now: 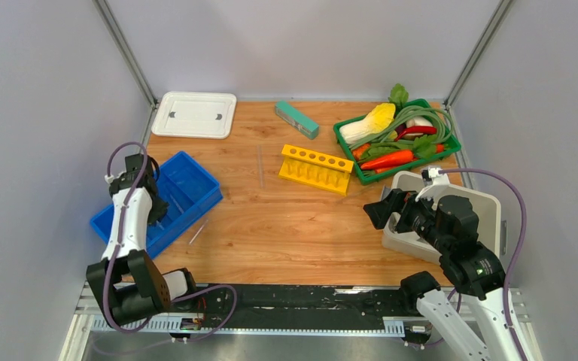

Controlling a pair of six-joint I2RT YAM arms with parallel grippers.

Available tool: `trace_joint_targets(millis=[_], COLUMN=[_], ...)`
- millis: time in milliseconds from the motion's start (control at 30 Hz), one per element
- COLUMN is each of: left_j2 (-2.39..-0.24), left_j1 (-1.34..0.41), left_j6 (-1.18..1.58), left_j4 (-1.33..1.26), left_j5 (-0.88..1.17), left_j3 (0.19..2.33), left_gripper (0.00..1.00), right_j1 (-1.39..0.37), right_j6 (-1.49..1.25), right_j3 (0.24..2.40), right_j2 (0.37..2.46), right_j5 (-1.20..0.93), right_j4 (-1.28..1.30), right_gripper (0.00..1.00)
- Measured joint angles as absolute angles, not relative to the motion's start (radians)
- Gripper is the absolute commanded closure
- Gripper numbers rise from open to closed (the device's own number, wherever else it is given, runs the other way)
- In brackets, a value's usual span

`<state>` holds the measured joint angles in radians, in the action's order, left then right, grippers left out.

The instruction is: Organize the chemistry lab equipment

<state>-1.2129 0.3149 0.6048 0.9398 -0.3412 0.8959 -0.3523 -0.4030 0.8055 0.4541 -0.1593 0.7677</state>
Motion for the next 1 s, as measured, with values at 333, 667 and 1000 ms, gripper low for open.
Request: trace_joint_targets(millis=[333,667,1000], left_j2=[-0.920,-0.885,-1.007], left_j1=[0.285,-0.102,-0.277], left_j6=[0.389,0.318,0.280], left_j4=[0.904,0.916,0.979], left_j5=[-0.108,-0.036,-0.171], left_j3=[0.936,1.016,0.984], left_gripper=[0.43,0.39,0.40], right_j1=[-0.352,-0.352,-0.353], right_j6=[-0.434,-0.476,-0.508], right_j3=[0.804,0.804,0.762], right_j2=[0.480,0.578,0.538], right_j5=[-0.170,-0.182,-0.201], right_j4=[0.765,0.764,0.736], right_gripper=[0.00,0.01,0.00])
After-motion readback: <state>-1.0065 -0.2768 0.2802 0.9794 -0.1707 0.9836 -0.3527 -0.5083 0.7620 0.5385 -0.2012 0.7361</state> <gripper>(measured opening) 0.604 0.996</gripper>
